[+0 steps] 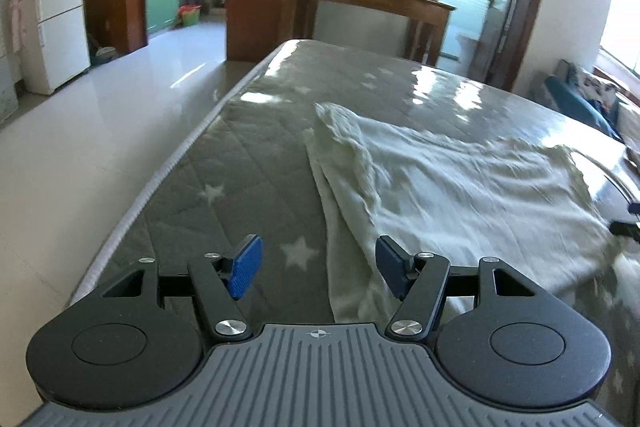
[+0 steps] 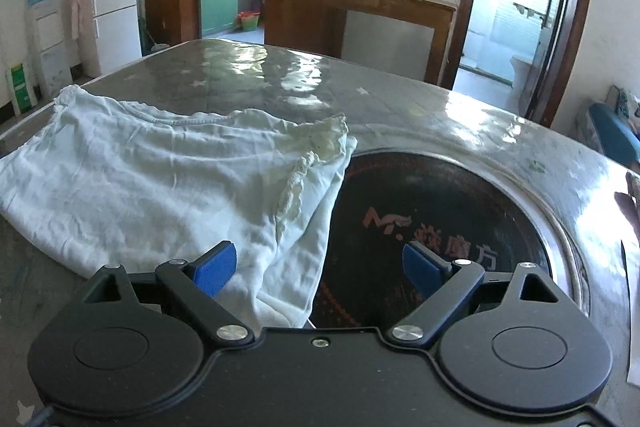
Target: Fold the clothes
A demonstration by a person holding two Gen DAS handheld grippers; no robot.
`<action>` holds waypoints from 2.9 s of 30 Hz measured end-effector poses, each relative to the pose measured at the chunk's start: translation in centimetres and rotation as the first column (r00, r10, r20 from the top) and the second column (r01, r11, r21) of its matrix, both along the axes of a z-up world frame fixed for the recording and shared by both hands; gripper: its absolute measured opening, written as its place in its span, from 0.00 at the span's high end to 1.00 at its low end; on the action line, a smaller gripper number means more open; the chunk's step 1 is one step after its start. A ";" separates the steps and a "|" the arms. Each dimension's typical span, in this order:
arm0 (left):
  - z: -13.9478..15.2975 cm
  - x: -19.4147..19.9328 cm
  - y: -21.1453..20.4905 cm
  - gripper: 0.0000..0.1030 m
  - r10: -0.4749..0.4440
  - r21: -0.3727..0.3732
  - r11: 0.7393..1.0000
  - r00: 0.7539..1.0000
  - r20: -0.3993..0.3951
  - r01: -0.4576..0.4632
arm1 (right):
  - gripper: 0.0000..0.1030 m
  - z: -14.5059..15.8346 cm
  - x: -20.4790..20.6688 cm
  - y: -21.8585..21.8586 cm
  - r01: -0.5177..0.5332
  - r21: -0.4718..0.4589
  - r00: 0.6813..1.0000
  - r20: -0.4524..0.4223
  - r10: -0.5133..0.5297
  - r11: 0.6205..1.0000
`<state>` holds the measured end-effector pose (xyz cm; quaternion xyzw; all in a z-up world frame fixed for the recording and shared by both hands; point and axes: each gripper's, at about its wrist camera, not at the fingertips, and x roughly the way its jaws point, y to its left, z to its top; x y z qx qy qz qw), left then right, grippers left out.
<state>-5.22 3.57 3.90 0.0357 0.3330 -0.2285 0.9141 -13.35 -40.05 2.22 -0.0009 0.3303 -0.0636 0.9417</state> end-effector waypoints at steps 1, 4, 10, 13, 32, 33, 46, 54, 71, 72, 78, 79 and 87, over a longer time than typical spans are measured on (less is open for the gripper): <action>-0.1 0.0 -0.1 0.44 -0.005 0.002 1.000 1.000 0.002 0.005 | 0.10 -0.1 -0.1 0.1 0.001 -0.002 1.000 -0.002 -0.001 1.000; -0.6 -0.6 -0.3 0.52 -0.043 0.008 0.999 0.999 0.007 0.043 | 0.10 -0.3 -0.1 0.2 0.007 0.001 1.000 -0.009 -0.007 1.000; -0.6 -1.3 -0.6 0.64 -0.105 -0.030 0.994 0.994 0.018 0.105 | 0.10 -0.2 -0.4 0.3 0.010 -0.009 1.000 -0.011 -0.010 1.000; -1.2 -1.5 -1.2 0.77 -0.132 -0.022 0.991 0.991 0.008 0.132 | 0.10 -0.4 -0.5 0.3 0.013 -0.011 1.000 -0.015 -0.013 1.000; -1.0 -1.1 -0.6 0.86 -0.100 -0.006 0.995 0.995 -0.017 0.100 | 0.08 0.0 -2.0 -0.8 0.084 0.011 0.996 0.001 -0.084 0.996; -0.8 -1.2 -0.5 0.84 -0.099 -0.011 0.995 0.995 -0.012 0.099 | 0.08 0.2 -1.9 -0.7 0.080 0.016 0.997 0.008 -0.080 0.997; 0.8 1.5 -1.7 0.64 -0.035 -0.079 0.996 0.999 -0.040 0.031 | 0.08 -0.8 0.7 0.8 0.014 0.091 1.000 -0.028 -0.011 0.996; -0.1 5.8 -3.9 0.52 0.007 -0.082 0.997 0.996 -0.088 -0.014 | 0.08 0.1 3.9 -0.2 0.016 0.189 1.000 -0.008 -0.014 0.982; -1.5 8.6 -4.7 0.46 0.047 -0.076 0.995 0.989 -0.137 -0.058 | 0.32 -0.9 7.1 -1.8 0.045 0.229 0.999 -0.035 -0.038 0.972; -1.5 8.6 -4.7 0.46 0.047 -0.077 0.995 0.989 -0.137 -0.058 | 0.35 -0.8 7.1 -1.7 0.038 0.232 0.999 -0.034 -0.030 0.972; -1.5 8.6 -5.0 0.40 0.048 -0.087 0.994 0.988 -0.148 -0.061 | 0.56 -0.5 7.0 -1.3 0.014 0.240 0.999 -0.036 -0.006 0.971; -1.5 8.6 -5.0 0.39 0.046 -0.091 0.994 0.987 -0.152 -0.060 | 0.60 -0.4 6.9 -1.4 0.016 0.239 0.999 -0.034 -0.009 0.971; -1.6 8.4 -5.8 0.51 0.028 -0.109 0.993 0.987 -0.161 -0.046 | 0.85 0.4 5.8 -1.1 -0.001 0.231 1.000 0.006 0.000 0.973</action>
